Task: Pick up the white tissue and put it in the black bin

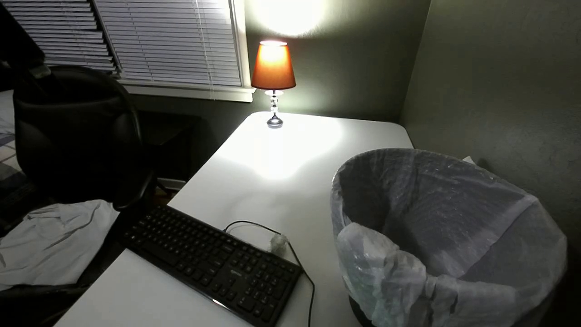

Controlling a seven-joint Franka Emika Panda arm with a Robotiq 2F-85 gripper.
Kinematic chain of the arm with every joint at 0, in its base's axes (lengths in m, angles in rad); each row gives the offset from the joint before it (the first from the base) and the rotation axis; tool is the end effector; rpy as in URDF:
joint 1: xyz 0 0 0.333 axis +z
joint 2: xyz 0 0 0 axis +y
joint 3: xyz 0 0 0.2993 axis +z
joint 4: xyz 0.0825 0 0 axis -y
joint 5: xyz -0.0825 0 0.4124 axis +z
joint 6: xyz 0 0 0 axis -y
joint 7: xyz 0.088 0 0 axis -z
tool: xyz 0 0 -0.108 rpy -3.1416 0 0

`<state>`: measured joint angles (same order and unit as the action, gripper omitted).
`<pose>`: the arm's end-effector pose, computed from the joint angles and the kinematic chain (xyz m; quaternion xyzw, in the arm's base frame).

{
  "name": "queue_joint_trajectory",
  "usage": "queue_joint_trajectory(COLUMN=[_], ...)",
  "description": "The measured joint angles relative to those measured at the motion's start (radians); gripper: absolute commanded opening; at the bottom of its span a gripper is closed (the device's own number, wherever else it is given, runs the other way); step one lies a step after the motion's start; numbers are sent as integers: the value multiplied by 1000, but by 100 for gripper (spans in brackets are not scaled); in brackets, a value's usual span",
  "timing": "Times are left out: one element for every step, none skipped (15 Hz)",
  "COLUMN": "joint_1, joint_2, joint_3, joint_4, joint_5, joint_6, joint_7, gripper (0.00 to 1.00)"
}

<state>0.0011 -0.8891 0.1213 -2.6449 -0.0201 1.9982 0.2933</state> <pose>0.3499 0.0423 0.5053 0.9865 -0.0980 0.1272 0.0334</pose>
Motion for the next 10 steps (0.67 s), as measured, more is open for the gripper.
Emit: queue_joint_trajectory(joint_1=[0,0,0,0,0,-2,-7,-17,-30,-46], joint_2=[1,1,1,1,1,1,4,8,15,25], joint_3=[3,7,8,8,8,5,-4,-19,-40,-62], joint_4=[1,1,1,1,1,2,3,6,12,20], joint_5=[0,0,0,0,0,0,2,2,2,0], joint_6=[0,0,0,0,0,0,0,0,-1,-1], joint_7=[0,0,0,0,0,0,0,-1,-6,-12], gripper=[100,100,100,100,100,100,100,100,100,100])
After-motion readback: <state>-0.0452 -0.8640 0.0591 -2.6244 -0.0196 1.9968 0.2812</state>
